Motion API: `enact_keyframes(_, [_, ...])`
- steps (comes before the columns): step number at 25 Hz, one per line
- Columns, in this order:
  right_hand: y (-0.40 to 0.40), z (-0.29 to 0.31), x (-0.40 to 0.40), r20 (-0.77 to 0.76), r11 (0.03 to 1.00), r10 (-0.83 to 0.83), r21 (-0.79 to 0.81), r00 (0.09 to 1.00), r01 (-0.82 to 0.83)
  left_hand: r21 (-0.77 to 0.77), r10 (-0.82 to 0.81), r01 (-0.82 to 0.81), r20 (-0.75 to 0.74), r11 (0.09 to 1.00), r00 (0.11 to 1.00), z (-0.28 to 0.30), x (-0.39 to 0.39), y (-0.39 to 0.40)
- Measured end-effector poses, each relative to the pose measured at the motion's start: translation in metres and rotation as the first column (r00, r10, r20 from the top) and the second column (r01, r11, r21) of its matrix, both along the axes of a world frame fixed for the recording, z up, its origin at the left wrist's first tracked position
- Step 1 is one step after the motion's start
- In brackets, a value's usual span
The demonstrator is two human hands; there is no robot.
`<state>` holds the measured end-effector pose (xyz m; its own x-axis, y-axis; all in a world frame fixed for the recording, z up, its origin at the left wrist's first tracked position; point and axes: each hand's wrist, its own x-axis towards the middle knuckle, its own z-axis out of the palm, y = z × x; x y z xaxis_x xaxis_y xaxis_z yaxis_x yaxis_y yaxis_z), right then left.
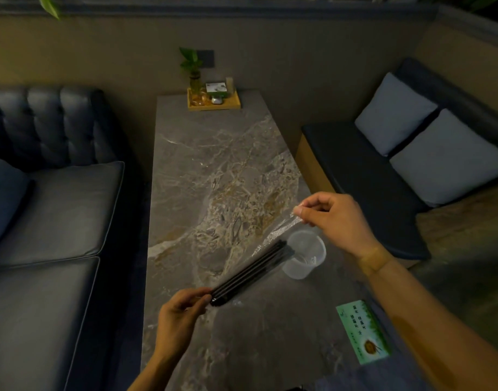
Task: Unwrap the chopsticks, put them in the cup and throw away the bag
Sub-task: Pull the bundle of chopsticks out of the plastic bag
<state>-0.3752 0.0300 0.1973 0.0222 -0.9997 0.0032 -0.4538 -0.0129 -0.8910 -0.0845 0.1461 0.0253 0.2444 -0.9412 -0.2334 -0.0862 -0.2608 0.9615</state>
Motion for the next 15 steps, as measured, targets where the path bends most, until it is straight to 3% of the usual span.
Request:
enact_keyframes(3, [-0.005,-0.009,-0.008,0.088,0.998,-0.051,0.051,0.995,0.047,-0.063,-0.036,0.044,0.123,0.997,0.992,0.010,0.009,-0.001])
enact_keyframes(9, [-0.012,-0.026,-0.026,0.123,0.988,-0.114,0.117,0.986,0.099,-0.079,-0.159,0.188,0.280,0.979,0.947,0.033,0.026,-0.003])
enact_keyframes(15, [-0.017,-0.049,-0.049,0.137,0.964,-0.131,0.250,0.982,0.093,-0.212,-0.058,0.141,0.353,0.967,0.934,0.061,0.029,-0.012])
